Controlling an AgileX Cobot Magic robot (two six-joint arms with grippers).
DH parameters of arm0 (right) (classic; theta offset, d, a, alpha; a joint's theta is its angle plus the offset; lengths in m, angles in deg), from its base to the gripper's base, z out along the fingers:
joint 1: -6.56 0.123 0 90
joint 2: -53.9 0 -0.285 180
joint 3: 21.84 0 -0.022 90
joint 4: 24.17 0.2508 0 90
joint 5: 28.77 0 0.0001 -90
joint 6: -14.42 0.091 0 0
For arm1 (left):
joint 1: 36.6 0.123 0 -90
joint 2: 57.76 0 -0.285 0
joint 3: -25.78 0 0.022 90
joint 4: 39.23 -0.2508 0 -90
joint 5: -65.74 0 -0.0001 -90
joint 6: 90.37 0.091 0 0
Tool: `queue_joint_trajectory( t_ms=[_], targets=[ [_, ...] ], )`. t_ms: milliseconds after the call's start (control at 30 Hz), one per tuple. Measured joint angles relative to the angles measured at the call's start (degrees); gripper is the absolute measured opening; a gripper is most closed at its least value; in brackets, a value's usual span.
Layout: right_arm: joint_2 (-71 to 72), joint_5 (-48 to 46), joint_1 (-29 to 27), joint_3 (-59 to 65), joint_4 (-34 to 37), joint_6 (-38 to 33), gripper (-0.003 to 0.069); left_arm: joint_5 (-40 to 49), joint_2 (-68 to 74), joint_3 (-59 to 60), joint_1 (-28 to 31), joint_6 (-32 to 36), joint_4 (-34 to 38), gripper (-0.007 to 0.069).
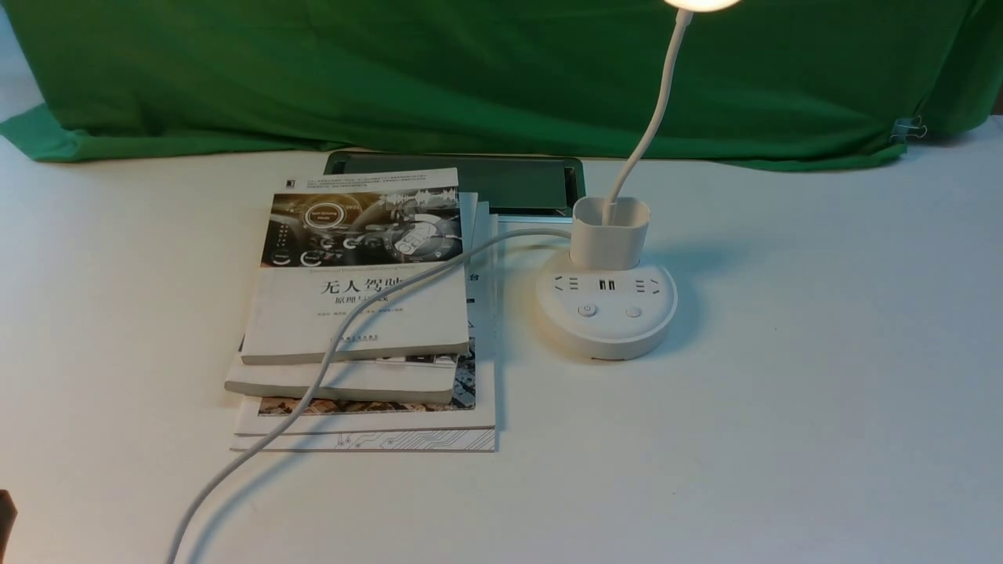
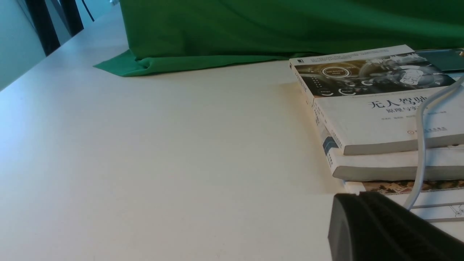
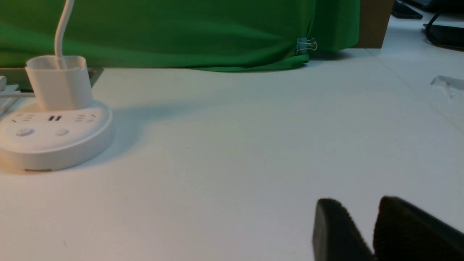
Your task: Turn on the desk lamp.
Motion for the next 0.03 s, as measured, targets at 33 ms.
queue_joint_trajectory(
  t_ms=[33],
  targets=[
    [0.0, 0.0, 0.0, 0.0, 0.0, 0.0, 0.0238, 0.0, 0.0, 0.0, 0.0, 0.0, 0.0, 0.0021]
  ],
)
